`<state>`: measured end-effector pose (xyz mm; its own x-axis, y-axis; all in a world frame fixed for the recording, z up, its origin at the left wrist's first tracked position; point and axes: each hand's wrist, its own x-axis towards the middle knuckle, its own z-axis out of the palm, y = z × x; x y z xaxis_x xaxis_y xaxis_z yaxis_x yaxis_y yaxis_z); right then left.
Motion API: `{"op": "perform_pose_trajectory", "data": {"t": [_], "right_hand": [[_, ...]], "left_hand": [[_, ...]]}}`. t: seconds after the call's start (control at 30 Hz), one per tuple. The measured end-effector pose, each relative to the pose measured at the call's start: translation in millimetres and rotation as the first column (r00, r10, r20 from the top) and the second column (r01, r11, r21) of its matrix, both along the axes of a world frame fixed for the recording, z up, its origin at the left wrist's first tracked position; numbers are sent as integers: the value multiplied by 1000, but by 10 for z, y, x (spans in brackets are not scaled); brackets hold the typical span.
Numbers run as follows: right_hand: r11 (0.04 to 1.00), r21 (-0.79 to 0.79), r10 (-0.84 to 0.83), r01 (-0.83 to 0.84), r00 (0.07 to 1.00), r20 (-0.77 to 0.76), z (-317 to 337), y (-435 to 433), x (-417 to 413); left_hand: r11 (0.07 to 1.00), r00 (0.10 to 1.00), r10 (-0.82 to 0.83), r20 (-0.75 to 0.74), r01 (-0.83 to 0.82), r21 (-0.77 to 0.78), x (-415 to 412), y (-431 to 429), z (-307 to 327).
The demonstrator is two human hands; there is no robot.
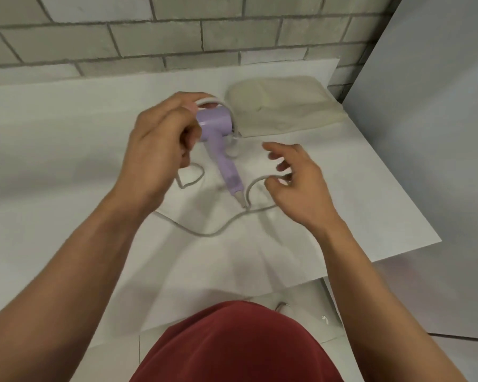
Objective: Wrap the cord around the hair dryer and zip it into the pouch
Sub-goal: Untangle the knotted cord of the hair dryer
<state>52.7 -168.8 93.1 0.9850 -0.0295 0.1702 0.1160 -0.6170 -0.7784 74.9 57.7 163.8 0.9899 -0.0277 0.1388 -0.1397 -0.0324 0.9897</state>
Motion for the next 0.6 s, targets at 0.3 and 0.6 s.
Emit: {"op": "perform_pose_trajectory", "data": {"t": [0.3,0.6], "right_hand": [[976,201,-39,78,981,-189,320,142,-24],[892,431,210,-133,968,-136,456,424,-102]], "left_hand": [[992,991,-123,-48,122,-38,8,-390,21],[952,965,-260,25,252,177,-15,-651,247]]}}
